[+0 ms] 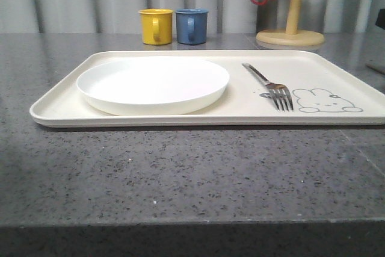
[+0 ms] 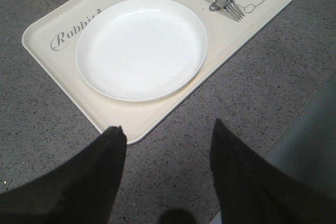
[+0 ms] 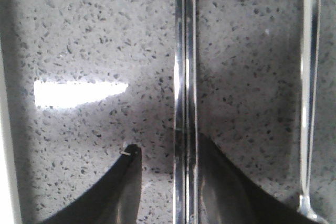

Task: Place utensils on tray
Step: 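Grasp the steel chopsticks with the right gripper, then place the chopsticks on the tray next to the fork and release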

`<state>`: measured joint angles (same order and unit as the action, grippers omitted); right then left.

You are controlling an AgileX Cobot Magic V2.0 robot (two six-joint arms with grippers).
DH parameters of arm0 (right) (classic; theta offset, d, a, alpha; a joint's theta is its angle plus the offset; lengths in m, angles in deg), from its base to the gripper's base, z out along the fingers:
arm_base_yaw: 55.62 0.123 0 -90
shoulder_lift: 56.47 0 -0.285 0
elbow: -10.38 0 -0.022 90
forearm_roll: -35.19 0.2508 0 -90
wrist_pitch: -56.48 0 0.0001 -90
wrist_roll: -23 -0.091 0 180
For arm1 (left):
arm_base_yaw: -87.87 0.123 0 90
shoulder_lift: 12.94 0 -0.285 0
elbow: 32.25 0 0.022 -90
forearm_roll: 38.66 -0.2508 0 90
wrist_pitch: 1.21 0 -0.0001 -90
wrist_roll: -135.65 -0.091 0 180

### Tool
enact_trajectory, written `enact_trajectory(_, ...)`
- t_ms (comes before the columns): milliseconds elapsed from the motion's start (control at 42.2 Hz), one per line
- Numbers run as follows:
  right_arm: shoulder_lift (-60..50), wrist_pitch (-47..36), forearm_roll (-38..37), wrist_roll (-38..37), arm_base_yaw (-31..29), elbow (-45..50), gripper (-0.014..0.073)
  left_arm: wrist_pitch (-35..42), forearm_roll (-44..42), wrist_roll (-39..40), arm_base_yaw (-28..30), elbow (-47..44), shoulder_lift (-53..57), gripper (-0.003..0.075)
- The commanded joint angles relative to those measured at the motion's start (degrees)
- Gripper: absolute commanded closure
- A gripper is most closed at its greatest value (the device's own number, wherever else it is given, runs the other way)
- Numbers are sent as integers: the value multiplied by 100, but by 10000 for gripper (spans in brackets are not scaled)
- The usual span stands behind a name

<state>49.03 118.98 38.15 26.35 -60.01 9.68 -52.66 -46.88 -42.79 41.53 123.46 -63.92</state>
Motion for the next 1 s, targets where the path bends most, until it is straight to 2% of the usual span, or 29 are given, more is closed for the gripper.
enact_trajectory(0, -283, -81, -155, 66, -27, -120, 295, 420, -1, 76, -34, 151, -21, 352)
enact_trajectory(379, 49, 321, -178, 66, -27, -125, 301, 420, -1, 76, -34, 151, -21, 352)
enact_trajectory(451, 55, 350, -178, 66, -27, -125, 348, 420, -1, 76, -34, 151, -21, 352)
enact_trajectory(569, 42, 417, -158, 66, -27, -194, 494, 420, -1, 76, -34, 151, -21, 352)
enact_trajectory(640, 35, 454, -122, 66, -20, -277, 548, 420, -1, 76, -34, 151, -21, 352)
enact_trajectory(759, -6, 693, 176, 71, 54, -583, 557, 420, -1, 76, -34, 151, -21, 352)
enact_trajectory(972, -79, 1110, 1062, 96, 602, -1204, 557, 420, -1, 76, -34, 151, -21, 352)
